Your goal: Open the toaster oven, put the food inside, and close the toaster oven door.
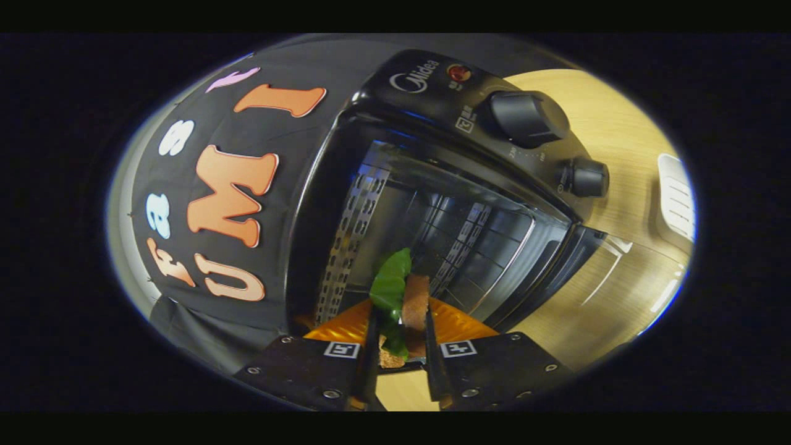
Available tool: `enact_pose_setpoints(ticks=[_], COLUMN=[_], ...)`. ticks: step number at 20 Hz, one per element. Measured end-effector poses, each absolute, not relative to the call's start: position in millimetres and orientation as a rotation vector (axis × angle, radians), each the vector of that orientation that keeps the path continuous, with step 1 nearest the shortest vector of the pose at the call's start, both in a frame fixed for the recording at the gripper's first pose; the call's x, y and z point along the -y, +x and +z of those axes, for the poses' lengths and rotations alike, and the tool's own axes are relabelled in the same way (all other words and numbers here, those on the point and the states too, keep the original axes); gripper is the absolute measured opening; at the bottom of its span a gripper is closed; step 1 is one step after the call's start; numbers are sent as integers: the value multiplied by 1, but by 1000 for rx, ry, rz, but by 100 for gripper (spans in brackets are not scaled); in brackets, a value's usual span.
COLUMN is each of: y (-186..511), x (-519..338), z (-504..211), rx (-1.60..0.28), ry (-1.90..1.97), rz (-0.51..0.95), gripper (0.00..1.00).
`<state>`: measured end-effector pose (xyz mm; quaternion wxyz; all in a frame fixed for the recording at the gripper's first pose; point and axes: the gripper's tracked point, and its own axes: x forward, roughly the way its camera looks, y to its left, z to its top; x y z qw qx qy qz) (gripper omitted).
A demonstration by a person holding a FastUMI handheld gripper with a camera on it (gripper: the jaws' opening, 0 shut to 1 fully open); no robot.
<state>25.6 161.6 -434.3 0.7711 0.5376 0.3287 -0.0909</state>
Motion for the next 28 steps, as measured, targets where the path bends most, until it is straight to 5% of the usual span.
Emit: enact_pose_setpoints(ticks=[1,6,8,28], y=[17,-6,-19,-184], x=[-166,-168,-164,-136], z=[-438,-427,-417,-416], rx=[-790,-853,-872,-1228], ry=[1161,1034,986,228], rz=[-200,-145,-124,195], gripper=[37,89,96,96])
